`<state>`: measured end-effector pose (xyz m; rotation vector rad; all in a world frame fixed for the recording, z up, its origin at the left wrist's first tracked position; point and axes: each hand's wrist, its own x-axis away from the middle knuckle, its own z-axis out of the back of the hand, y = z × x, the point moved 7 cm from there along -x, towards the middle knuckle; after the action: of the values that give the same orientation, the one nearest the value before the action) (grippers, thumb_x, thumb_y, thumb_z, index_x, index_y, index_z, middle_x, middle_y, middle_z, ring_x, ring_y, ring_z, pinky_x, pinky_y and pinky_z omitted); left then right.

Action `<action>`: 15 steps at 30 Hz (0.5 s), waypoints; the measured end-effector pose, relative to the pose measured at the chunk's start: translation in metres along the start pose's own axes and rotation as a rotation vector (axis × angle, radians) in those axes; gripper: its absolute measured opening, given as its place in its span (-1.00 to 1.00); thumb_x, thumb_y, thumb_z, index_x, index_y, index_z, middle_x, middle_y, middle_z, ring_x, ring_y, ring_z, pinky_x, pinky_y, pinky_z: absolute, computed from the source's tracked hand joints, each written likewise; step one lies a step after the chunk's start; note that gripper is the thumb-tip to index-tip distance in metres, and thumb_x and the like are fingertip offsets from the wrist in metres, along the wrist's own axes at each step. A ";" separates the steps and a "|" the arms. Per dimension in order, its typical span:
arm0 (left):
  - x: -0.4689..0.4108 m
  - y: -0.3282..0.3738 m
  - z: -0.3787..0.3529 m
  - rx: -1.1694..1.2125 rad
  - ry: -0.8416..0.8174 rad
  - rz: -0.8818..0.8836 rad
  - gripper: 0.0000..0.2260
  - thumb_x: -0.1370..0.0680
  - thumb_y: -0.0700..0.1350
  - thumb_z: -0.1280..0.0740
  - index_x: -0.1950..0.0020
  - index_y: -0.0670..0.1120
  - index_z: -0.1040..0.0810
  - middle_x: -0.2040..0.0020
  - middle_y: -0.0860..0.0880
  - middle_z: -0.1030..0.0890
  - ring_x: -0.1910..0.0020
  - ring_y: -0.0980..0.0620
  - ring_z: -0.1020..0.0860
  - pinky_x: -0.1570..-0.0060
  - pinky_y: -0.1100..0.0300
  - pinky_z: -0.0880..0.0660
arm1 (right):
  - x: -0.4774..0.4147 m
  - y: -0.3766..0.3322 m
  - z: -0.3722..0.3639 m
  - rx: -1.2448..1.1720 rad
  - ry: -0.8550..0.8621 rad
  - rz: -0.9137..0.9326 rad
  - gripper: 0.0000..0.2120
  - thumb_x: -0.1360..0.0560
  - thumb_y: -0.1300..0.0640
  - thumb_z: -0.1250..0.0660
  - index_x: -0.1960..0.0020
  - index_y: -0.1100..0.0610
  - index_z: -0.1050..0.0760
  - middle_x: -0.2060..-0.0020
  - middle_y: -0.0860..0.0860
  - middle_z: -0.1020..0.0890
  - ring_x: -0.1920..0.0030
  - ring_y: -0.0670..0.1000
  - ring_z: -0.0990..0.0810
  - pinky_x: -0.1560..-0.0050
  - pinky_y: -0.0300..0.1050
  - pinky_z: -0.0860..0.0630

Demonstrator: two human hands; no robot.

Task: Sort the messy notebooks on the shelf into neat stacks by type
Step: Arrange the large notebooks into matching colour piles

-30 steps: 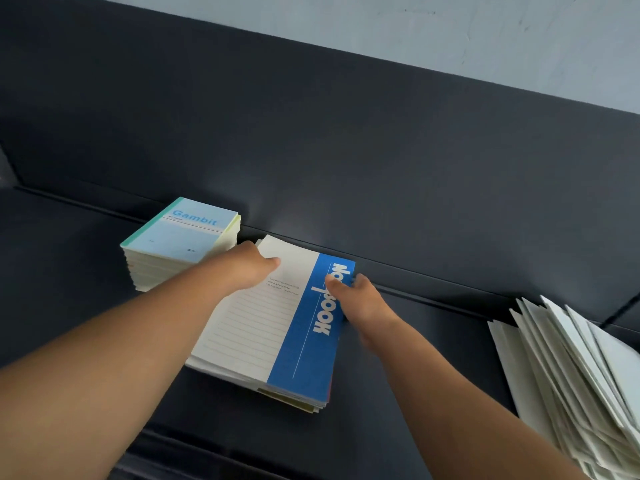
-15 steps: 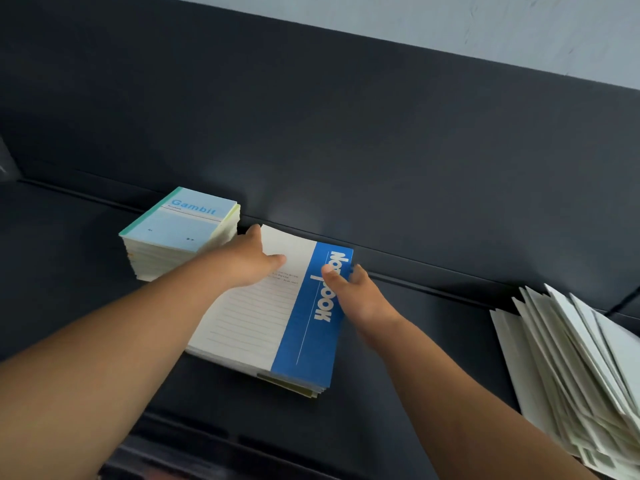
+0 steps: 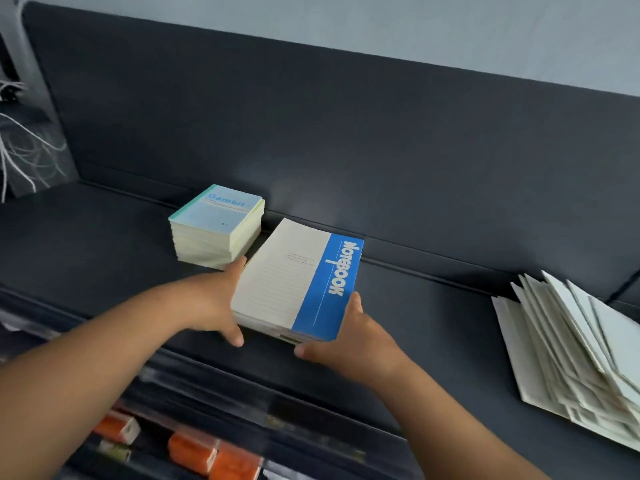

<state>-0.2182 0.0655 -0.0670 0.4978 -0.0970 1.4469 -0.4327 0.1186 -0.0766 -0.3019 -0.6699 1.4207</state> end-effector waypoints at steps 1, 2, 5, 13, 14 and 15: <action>-0.001 -0.001 -0.001 -0.047 0.038 0.001 0.14 -0.23 0.03 -0.59 -0.52 0.16 0.19 -0.32 0.05 -0.45 -0.16 0.00 -0.48 -0.12 0.06 -0.50 | 0.001 0.000 -0.002 0.058 0.027 -0.029 0.18 -0.26 -0.28 -0.50 -0.56 0.12 0.16 -0.37 0.00 -0.39 -0.36 0.06 -0.40 -0.30 -0.02 -0.41; -0.003 0.000 -0.002 -0.071 0.071 -0.016 0.12 -0.26 0.00 -0.58 -0.52 0.13 0.21 -0.30 0.03 -0.47 -0.15 -0.01 -0.49 -0.07 0.08 -0.51 | 0.003 0.001 -0.005 0.116 0.043 -0.056 0.22 -0.27 -0.29 -0.49 -0.56 0.14 0.21 -0.39 0.03 -0.38 -0.38 0.08 -0.39 -0.35 0.01 -0.38; -0.012 0.004 -0.002 -0.037 0.151 -0.118 -0.04 -0.27 -0.05 -0.57 -0.46 0.10 0.01 -0.09 0.04 -0.55 0.01 0.04 -0.53 0.09 0.12 -0.53 | 0.006 -0.001 -0.011 0.259 0.103 -0.102 0.12 -0.30 -0.27 -0.48 -0.56 0.16 0.11 -0.33 0.06 -0.44 -0.34 0.09 -0.42 -0.36 0.03 -0.38; -0.024 -0.001 0.004 0.067 0.206 -0.253 -0.17 -0.11 0.02 -0.60 -0.27 0.14 -0.25 -0.02 0.14 -0.55 0.05 0.09 -0.54 0.12 0.08 -0.57 | 0.005 -0.006 -0.004 0.195 0.234 -0.126 -0.40 -0.39 0.03 -0.47 -0.34 0.06 -0.29 -0.08 0.01 -0.59 -0.08 0.07 -0.57 0.02 -0.11 -0.48; -0.024 -0.002 0.002 0.066 0.194 -0.262 -0.15 -0.13 0.02 -0.60 -0.29 0.14 -0.21 -0.03 0.13 -0.54 0.04 0.08 -0.54 0.11 0.08 -0.57 | 0.006 -0.006 -0.005 0.205 0.234 -0.129 -0.39 -0.39 0.02 -0.47 -0.34 0.06 -0.27 -0.09 0.01 -0.59 -0.08 0.08 -0.57 -0.02 -0.09 -0.50; -0.023 -0.002 0.000 0.052 0.176 -0.267 -0.12 -0.15 0.02 -0.60 -0.32 0.13 -0.17 -0.04 0.11 -0.54 0.04 0.07 -0.53 0.11 0.08 -0.57 | 0.006 -0.007 -0.007 0.218 0.223 -0.136 -0.37 -0.39 0.00 -0.47 -0.34 0.06 -0.25 -0.10 0.01 -0.58 -0.09 0.07 -0.57 -0.06 -0.06 -0.51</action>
<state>-0.2198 0.0440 -0.0756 0.4069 0.1435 1.2270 -0.4225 0.1251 -0.0765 -0.2339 -0.3433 1.2939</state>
